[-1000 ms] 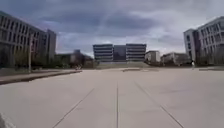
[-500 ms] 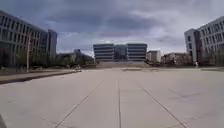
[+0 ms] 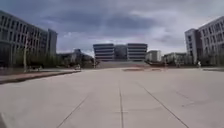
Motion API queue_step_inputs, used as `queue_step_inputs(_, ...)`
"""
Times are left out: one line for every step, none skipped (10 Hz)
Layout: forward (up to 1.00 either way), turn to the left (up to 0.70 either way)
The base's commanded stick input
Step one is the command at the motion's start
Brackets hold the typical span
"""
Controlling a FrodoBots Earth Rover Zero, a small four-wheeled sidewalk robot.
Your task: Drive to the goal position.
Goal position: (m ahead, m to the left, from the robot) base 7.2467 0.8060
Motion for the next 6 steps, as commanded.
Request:
queue_step_inputs(0.70,-0.01)
queue_step_inputs(0.70,0.00)
queue_step_inputs(0.70,0.00)
queue_step_inputs(0.70,-0.02)
queue_step_inputs(0.70,-0.01)
queue_step_inputs(0.70,-0.01)
